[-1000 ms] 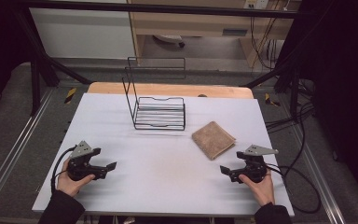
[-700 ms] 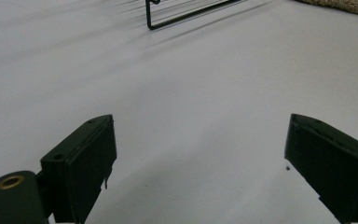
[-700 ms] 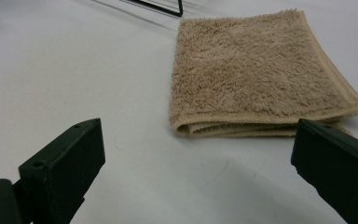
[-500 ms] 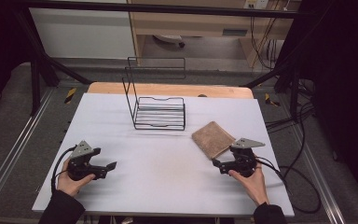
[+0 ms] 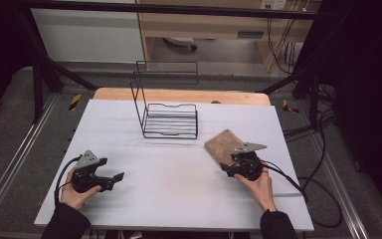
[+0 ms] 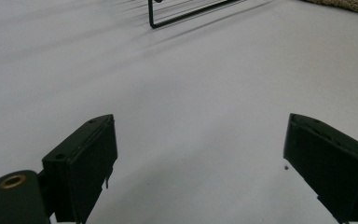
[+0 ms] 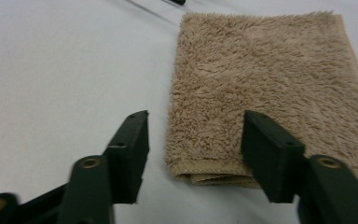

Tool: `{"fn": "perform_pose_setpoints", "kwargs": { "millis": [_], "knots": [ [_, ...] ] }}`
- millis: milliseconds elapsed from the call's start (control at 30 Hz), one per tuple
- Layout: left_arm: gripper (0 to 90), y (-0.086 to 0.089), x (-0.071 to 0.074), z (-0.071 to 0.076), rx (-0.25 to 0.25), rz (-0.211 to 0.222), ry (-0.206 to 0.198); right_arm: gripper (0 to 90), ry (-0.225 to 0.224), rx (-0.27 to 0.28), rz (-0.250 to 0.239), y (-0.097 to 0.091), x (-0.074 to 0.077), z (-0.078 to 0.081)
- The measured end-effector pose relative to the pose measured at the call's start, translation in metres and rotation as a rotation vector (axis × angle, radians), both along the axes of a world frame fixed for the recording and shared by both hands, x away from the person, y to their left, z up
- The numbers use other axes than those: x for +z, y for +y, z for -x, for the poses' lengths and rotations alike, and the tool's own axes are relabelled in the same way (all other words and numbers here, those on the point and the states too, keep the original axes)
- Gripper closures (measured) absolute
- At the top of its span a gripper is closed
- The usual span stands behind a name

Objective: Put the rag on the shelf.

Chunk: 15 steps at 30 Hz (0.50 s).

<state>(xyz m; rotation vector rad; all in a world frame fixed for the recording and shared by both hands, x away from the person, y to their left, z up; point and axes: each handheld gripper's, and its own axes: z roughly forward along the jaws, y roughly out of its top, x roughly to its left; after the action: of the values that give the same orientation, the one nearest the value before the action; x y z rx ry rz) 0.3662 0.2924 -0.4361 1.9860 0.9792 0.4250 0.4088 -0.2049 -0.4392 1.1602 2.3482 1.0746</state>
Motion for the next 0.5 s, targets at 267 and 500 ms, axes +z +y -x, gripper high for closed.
{"fn": "perform_pose_setpoints", "kwargs": {
  "millis": [267, 500],
  "knots": [
    [9.7, -0.0006, -0.0001, 0.0002, -0.002, 0.001, 0.001, 57.1, -0.002, 0.015, 0.04, 0.0027, -0.0062, -0.0029],
    [10.0, -0.0006, -0.0001, 0.0002, -0.003, 0.002, 0.001, 67.0, -0.035, 0.024, 0.092, 0.0039, -0.01, -0.0031]
  ]
}}
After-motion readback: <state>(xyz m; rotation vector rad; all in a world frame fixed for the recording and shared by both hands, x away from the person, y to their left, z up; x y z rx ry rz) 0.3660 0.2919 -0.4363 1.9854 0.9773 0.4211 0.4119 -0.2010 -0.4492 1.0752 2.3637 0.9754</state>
